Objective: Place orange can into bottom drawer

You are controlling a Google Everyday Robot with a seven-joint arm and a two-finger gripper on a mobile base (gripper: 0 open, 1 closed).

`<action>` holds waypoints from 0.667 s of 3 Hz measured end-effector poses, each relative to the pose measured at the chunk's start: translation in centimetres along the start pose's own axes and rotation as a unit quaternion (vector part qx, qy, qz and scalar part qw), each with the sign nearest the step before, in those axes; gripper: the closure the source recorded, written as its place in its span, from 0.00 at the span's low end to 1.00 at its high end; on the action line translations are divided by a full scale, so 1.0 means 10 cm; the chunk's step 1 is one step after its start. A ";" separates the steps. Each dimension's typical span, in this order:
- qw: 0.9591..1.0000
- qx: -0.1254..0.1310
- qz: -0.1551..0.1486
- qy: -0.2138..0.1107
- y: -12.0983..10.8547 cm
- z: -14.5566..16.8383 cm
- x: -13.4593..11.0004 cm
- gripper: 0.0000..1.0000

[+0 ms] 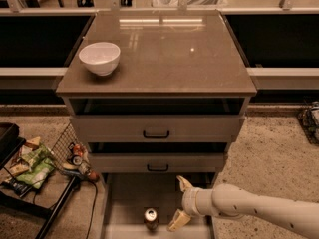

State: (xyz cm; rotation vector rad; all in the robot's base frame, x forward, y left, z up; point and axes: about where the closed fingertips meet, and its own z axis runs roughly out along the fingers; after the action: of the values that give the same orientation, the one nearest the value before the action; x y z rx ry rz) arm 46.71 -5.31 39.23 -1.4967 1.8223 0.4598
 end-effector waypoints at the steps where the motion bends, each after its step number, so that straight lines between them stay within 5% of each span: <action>1: 0.999 -0.008 -0.029 0.023 0.23 -0.27 -0.16 0.00; 2: 0.999 -0.009 -0.026 0.027 0.20 -0.24 -0.15 0.00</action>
Offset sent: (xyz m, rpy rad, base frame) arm -0.0171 -0.0024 0.0225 -0.0725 -0.0034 0.0255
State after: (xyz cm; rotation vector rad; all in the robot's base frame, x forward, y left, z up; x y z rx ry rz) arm 44.19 -5.40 41.63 -1.5780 1.8200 0.4159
